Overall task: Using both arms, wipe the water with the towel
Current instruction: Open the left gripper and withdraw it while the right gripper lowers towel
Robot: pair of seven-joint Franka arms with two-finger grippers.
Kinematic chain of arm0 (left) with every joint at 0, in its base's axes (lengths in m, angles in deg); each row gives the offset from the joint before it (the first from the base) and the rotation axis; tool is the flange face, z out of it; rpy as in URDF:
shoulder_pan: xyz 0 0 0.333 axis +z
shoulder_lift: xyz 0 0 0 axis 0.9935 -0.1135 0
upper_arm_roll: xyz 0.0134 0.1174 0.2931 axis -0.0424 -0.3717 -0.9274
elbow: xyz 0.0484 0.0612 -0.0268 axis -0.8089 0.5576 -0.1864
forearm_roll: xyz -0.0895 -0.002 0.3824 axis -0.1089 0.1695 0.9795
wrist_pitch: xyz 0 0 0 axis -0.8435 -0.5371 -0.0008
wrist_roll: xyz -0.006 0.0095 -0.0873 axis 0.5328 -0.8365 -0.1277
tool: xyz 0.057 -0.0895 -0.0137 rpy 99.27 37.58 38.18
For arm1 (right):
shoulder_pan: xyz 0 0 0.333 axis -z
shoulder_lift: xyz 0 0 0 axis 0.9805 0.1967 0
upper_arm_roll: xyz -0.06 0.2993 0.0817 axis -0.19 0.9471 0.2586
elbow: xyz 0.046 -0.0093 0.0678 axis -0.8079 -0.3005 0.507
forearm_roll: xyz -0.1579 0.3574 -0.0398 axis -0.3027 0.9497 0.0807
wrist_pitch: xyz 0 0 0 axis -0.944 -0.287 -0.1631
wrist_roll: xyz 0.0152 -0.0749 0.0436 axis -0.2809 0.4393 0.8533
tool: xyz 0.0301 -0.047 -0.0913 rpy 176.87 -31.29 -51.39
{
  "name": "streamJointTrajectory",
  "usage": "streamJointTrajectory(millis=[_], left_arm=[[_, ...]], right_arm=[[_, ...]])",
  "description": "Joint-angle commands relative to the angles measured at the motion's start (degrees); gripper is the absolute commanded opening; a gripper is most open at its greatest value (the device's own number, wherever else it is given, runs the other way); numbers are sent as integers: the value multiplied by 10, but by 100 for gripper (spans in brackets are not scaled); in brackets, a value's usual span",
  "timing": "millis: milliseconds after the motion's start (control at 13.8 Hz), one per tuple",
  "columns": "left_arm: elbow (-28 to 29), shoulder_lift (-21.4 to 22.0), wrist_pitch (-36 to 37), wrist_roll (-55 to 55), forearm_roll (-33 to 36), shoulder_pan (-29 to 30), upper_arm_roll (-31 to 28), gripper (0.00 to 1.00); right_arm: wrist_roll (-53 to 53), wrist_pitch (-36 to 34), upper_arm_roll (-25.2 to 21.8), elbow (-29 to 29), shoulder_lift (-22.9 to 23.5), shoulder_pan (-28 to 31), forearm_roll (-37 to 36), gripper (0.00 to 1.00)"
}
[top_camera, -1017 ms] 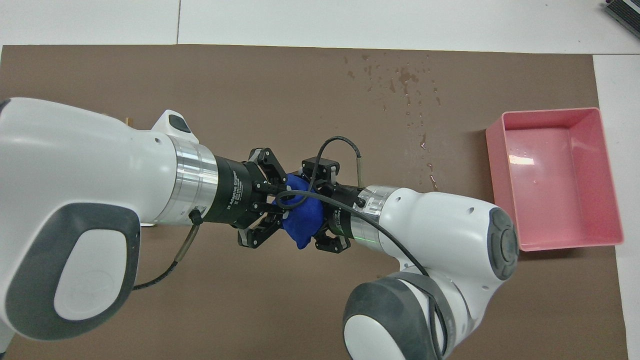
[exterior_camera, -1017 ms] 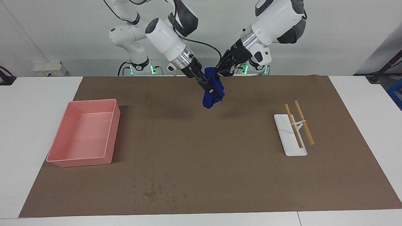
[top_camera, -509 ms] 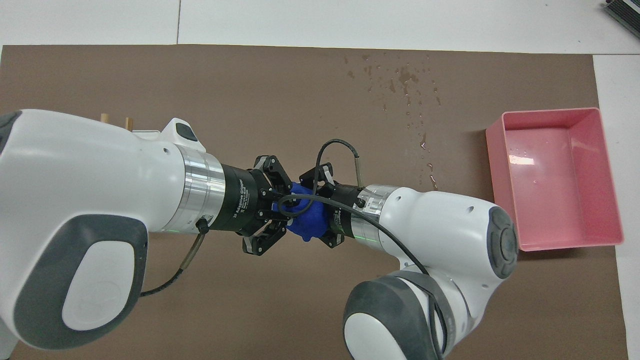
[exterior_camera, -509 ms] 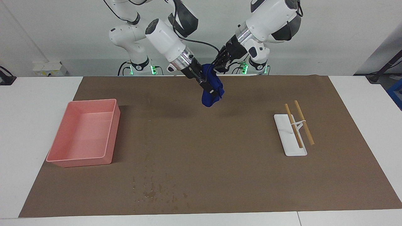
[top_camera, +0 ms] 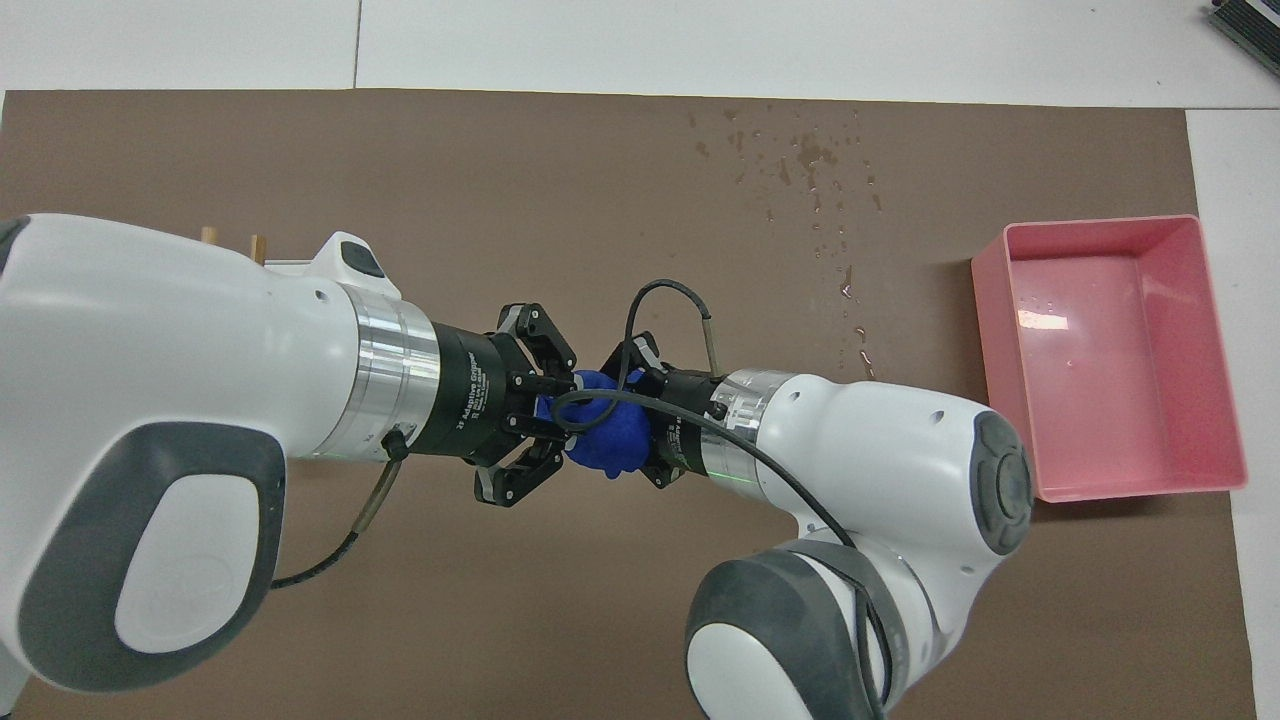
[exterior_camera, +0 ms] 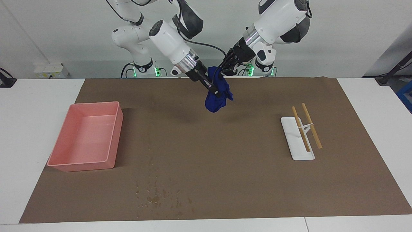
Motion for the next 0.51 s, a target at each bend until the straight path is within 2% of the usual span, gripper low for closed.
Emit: streamJointTrajectory(millis=[0,145,291,436], left_arm=[[10,15,-18,1,43,1,-2,100],[10,12,-45,31,91,0,-1,100],[10,9,-64,117,143,2,-5,100],[11,9,-64,247,148,38,-9,100]], right_arm=[[46,-16,1,2,1,1,15,0],[117,-79,-3,-1,-4,17,11,0],[188,-162,-4,-1,-11,48,0,0],[271,-232,-4,-3,-18,65,-73,0]])
